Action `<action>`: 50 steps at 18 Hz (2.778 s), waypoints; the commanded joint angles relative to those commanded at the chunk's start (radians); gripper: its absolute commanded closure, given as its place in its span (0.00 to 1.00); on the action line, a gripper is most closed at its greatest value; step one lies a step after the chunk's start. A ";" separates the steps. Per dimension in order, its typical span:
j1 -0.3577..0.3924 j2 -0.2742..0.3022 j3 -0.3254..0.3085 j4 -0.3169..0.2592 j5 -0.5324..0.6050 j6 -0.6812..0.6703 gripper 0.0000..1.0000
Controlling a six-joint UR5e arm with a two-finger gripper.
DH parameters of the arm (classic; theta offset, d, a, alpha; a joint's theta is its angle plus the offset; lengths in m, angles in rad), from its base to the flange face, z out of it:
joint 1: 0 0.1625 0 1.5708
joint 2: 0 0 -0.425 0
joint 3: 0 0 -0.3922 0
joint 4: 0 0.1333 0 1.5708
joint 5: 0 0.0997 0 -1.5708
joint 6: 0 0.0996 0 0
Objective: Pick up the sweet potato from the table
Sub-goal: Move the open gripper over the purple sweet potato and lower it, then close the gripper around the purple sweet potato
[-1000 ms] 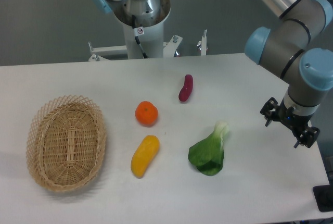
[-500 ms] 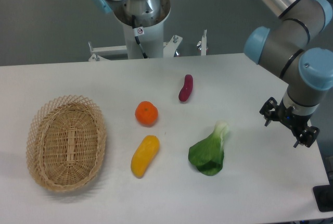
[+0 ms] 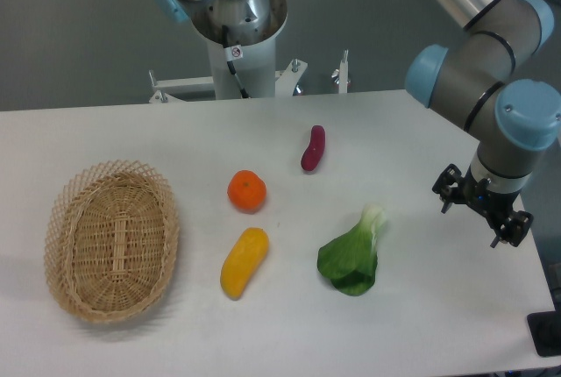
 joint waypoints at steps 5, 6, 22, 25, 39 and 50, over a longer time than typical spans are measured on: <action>-0.043 0.043 -0.098 0.023 0.002 -0.085 0.00; -0.046 0.061 -0.135 0.037 0.002 -0.082 0.00; -0.071 0.314 -0.600 0.109 -0.018 -0.031 0.00; -0.069 0.336 -0.653 0.109 -0.014 -0.022 0.00; -0.077 0.347 -0.779 0.199 -0.005 -0.049 0.00; -0.078 0.342 -0.815 0.229 0.040 -0.057 0.32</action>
